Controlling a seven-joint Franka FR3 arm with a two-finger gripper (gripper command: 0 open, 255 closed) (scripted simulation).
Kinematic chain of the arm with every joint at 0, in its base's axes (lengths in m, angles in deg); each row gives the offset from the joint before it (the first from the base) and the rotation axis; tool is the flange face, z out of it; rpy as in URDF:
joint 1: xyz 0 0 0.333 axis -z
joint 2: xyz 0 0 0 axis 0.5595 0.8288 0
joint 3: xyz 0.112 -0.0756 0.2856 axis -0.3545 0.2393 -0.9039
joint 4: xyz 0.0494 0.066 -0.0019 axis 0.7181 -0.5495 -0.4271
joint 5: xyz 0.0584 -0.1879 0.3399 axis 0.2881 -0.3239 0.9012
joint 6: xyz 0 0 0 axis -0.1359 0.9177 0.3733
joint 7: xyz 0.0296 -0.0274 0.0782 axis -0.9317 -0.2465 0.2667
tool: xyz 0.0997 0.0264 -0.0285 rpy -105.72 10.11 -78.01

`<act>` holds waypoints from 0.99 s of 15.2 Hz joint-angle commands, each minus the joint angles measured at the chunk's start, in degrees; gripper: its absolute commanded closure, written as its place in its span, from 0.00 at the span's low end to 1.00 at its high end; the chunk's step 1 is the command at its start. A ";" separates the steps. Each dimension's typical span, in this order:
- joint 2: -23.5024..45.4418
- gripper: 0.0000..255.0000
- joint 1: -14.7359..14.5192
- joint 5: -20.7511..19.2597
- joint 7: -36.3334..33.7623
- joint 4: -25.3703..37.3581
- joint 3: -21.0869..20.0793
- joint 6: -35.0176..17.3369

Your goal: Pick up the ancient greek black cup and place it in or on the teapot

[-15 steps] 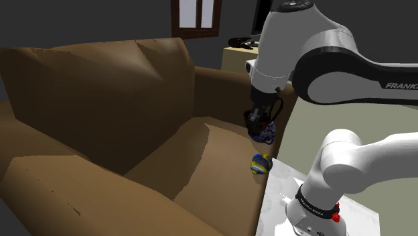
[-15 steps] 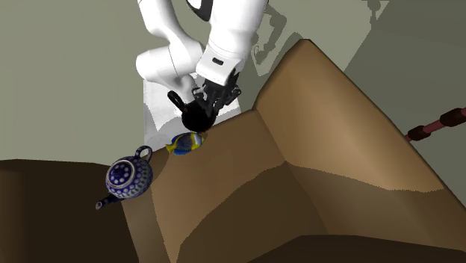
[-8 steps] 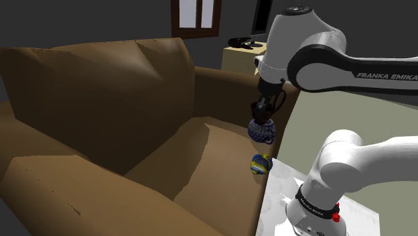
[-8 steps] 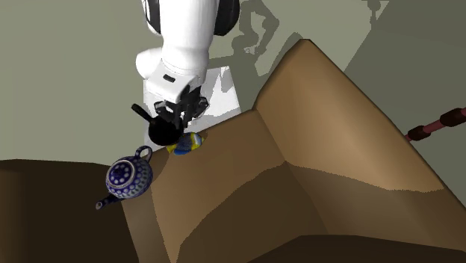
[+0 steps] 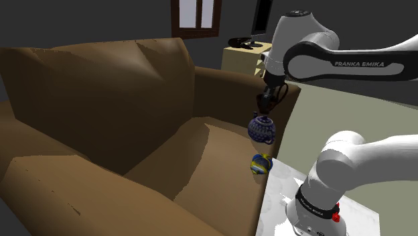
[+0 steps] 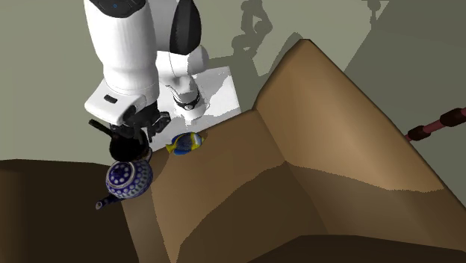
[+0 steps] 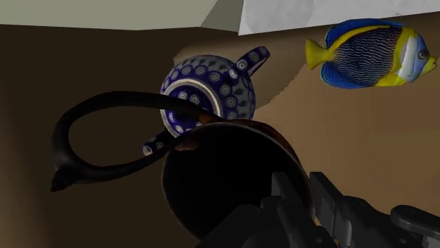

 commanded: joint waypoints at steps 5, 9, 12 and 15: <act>6.76 1.00 3.67 -5.35 6.84 2.75 8.30 -6.42; 10.10 1.00 4.79 -7.08 9.35 3.99 11.62 -9.49; 10.32 1.00 5.03 -7.70 8.73 1.86 11.97 -11.78; 10.69 1.00 5.29 -8.36 8.08 -0.18 12.31 -14.13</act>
